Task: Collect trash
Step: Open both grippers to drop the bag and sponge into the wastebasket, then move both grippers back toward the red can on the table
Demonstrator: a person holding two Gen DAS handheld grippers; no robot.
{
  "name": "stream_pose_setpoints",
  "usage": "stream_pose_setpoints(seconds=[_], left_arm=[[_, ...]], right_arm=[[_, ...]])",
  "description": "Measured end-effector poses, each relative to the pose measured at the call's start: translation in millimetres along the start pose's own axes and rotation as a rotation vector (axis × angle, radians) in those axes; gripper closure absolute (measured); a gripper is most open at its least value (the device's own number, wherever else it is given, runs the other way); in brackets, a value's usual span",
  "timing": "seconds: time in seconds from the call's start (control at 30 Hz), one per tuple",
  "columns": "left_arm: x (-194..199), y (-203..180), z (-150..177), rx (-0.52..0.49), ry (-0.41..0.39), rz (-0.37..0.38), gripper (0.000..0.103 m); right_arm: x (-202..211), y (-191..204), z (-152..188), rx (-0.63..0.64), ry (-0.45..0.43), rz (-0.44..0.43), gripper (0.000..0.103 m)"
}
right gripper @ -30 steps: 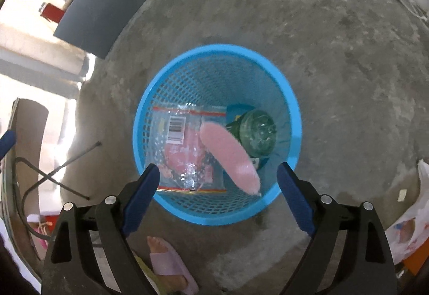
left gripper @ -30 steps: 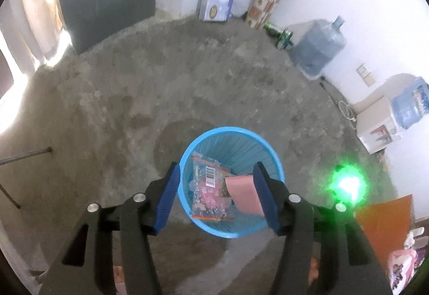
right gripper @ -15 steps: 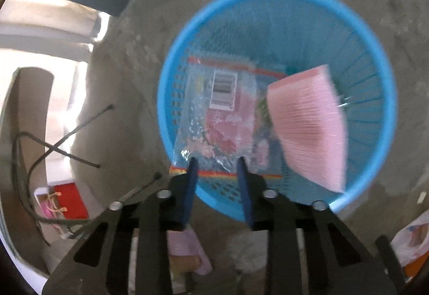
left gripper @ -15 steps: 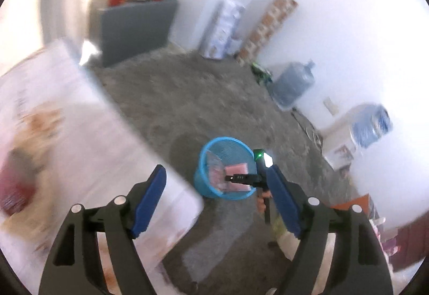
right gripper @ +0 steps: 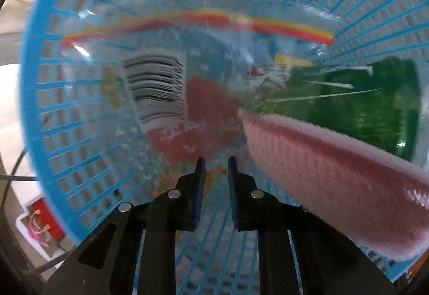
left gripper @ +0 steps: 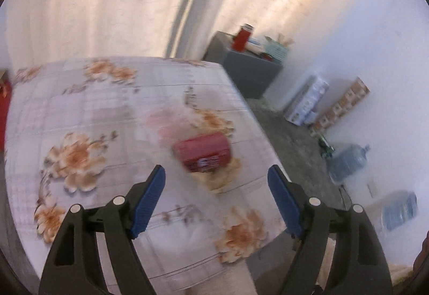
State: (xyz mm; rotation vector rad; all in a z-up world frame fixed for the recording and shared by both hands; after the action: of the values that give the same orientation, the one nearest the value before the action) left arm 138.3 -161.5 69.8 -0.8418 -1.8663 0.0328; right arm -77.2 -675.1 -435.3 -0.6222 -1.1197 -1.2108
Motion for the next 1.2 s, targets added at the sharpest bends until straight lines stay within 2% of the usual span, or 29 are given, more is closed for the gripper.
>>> stream_pose_setpoints(seconds=[0.07, 0.13, 0.23, 0.33, 0.4, 0.53, 0.63, 0.7, 0.73, 0.77, 0.83, 0.9, 1.1, 1.2], left_arm=[[0.5, 13.7, 6.2, 0.027, 0.005, -0.014, 0.027], [2.2, 23.9, 10.4, 0.052, 0.012, -0.010, 0.027], [1.8, 31.8, 11.0, 0.067, 0.017, 0.014, 0.027], [4.6, 33.6, 12.8, 0.049, 0.001, 0.018, 0.027], [9.0, 34.0, 16.1, 0.019, -0.021, 0.017, 0.026], [13.3, 41.1, 25.0, 0.013, -0.035, 0.031, 0.025], [15.9, 53.9, 34.6, 0.034, -0.042, 0.047, 0.025], [19.5, 64.6, 42.8, 0.049, -0.054, 0.032, 0.025], [21.1, 68.6, 46.1, 0.051, -0.064, 0.025, 0.025], [22.1, 73.2, 49.8, 0.051, -0.072, 0.017, 0.025], [23.1, 80.9, 60.9, 0.050, -0.076, -0.007, 0.024], [22.7, 89.5, 71.1, 0.063, -0.077, -0.004, 0.024], [9.9, 112.9, 94.3, 0.138, -0.046, 0.039, 0.024], [0.6, 119.9, 101.5, 0.179, -0.042, 0.068, 0.024]], right_arm=[[-8.3, 2.2, -0.5, 0.012, -0.002, 0.040, 0.088], [-10.1, 4.6, 2.7, 0.020, -0.008, 0.063, 0.085], [6.4, 10.5, 11.8, 0.036, -0.064, 0.081, 0.075], [44.7, 5.6, 29.5, 0.057, -0.156, 0.105, 0.066], [67.8, 1.8, 43.9, 0.057, -0.204, 0.090, 0.061], [129.5, -7.4, 95.1, 0.067, -0.335, 0.044, 0.060], [170.5, -5.3, 137.9, 0.094, -0.437, -0.010, 0.049], [197.2, 6.4, 178.6, 0.131, -0.508, -0.038, 0.044], [209.9, 14.1, 187.5, 0.150, -0.529, -0.048, 0.041], [224.4, 20.6, 207.7, 0.179, -0.564, -0.069, 0.034], [239.5, 39.7, 250.8, 0.231, -0.620, -0.111, 0.030], [247.4, 67.4, 276.6, 0.278, -0.652, -0.154, 0.025], [254.3, 136.5, 346.6, 0.447, -0.721, -0.305, 0.023], [248.2, 176.5, 367.3, 0.539, -0.730, -0.328, 0.022]])
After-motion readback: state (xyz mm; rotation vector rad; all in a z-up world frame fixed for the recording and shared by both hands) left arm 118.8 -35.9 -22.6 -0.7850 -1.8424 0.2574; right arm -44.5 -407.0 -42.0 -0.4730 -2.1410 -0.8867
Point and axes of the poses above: each gripper's, at about its wrist camera, not at the fingertips, and x roughly against the way its jaws point, y to its left, z to its underside, the point moved 4 cm from there along -x, roughly the way its jaws point, and after that the axes turned 11 degrees about y, right-handed, at the moved point
